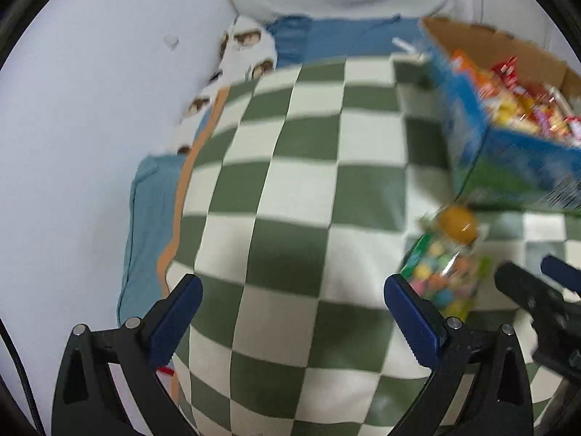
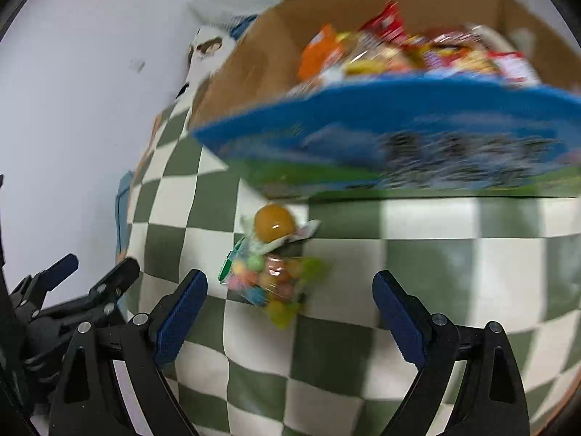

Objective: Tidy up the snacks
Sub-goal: 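Move both tools toward the candy bag and round bun on the mat, then grasp the colorful candy bag with left tool while right tool grasps the round bun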

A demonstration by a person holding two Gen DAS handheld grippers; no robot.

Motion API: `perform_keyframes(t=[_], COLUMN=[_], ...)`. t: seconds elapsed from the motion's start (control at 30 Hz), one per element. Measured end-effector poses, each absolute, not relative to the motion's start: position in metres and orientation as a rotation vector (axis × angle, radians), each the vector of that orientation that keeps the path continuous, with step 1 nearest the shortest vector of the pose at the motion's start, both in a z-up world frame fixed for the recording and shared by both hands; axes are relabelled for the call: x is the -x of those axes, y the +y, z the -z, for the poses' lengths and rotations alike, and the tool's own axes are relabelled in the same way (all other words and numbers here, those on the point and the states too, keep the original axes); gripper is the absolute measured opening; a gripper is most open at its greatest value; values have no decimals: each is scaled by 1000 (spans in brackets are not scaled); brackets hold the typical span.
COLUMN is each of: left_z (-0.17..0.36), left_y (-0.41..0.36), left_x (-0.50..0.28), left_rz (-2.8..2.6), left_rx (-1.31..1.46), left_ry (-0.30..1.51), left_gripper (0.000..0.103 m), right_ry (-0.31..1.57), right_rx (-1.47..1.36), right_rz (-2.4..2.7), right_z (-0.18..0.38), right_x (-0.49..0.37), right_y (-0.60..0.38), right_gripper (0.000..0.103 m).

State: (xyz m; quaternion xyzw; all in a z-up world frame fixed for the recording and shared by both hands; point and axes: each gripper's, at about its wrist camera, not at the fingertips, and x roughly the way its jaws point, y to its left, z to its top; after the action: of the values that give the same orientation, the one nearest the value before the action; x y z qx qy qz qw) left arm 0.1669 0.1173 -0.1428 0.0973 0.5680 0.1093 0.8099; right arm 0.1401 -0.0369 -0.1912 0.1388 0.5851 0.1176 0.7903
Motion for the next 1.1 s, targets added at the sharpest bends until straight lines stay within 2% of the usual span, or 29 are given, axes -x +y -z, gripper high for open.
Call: perform_keyframes(t=[0.07, 0.17, 0.33, 0.6, 0.67, 0.7, 0.77, 0.83, 0.97, 1.1], left_z=[156, 168, 182, 209, 222, 228, 237, 242, 241, 236], left_y=[131, 146, 162, 132, 116, 109, 97, 90, 95, 110], left_x=[-162, -157, -153, -177, -186, -190, -196, -197, -182, -163], left_rz=[-242, -252, -253, -69, -38, -25, -20, -24, -6, -25], left_rx=[-155, -75, 33, 347, 397, 412, 391, 329, 249, 181], left_ry=[1265, 1325, 1358, 1477, 1514, 1525, 1536, 1538, 1532, 1522], left_gripper=[102, 103, 102, 102, 102, 102, 98, 69, 59, 58], right_ry=[1273, 1326, 1422, 1301, 1278, 1271, 1265, 1248, 1226, 1227], right_rx=[-348, -430, -613, -410, -364, -344, -325, -286, -206, -97], right_rz=[-252, -285, -514, -324, -270, -256, -250, -248, -309, -370], right_z=[213, 243, 254, 223, 221, 220, 219, 216, 210, 215], right_x=[-147, -154, -138, -130, -131, -130, -134, -136, -149, -161], right_y=[-32, -26, -9, -45, -51, -52, -55, -52, -34, -3], right_gripper=[94, 78, 78, 78, 71, 64, 61, 61, 61, 61])
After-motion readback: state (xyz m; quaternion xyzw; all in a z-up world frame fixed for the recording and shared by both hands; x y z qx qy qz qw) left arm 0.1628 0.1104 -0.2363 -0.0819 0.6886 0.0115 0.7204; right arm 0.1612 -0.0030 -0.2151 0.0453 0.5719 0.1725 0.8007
